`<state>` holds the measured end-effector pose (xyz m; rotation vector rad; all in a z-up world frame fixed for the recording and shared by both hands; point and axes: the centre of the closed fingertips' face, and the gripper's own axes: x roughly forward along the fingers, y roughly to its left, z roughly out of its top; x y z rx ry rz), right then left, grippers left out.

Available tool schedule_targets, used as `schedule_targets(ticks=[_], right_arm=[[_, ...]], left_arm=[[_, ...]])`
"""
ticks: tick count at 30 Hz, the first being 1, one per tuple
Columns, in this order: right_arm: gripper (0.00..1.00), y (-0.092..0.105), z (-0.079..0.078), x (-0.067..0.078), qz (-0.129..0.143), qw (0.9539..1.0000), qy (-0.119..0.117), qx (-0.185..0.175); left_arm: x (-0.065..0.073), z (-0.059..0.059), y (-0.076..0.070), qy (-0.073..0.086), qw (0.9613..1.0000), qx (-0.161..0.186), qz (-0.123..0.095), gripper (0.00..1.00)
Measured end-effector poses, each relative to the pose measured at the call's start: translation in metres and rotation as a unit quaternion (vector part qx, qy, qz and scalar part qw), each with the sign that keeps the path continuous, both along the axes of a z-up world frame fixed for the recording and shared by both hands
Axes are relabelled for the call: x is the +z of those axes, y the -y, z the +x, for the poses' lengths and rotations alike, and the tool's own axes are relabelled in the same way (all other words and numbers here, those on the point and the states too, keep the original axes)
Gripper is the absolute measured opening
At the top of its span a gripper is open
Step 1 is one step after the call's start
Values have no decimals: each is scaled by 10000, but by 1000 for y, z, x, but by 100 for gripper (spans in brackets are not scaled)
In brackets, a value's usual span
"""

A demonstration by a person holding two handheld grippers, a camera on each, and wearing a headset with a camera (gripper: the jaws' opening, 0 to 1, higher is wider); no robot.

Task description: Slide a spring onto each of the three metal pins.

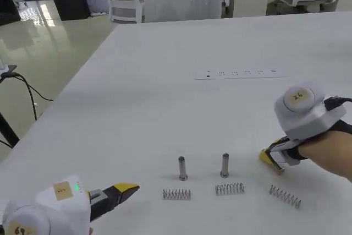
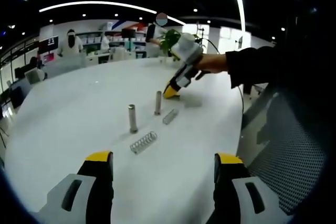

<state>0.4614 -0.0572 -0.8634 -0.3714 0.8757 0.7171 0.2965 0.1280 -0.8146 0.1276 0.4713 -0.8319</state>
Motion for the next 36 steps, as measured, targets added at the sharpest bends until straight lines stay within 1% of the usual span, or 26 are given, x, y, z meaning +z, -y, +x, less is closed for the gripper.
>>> schedule_targets(ticks=[5,8,12,15,23,30,36], right_arm=[[5,1,-2,0,-33,10000,-43,-60],[5,1,-3,1,-8,10000,-5,-56],[5,1,-6,4,163,9997,-25,-167],[5,2,-8,5,247,9993,-108,-245],[5,4,-11,17,308,9992,-77,-246],[5,8,-17,31,369,9988,-58,-301],[5,11,-25,36,366,9989,-26,-284]], left_arm=[[0,0,-1,5,10000,6,4,75],[0,0,-1,8,10000,4,6,75],[-1,0,-1,10,10000,-1,14,75],[0,1,-1,10,10000,10,-2,75],[0,1,-1,19,10000,10,-6,75],[1,1,-2,42,10000,33,-3,75],[1,2,-2,60,10000,36,5,74]])
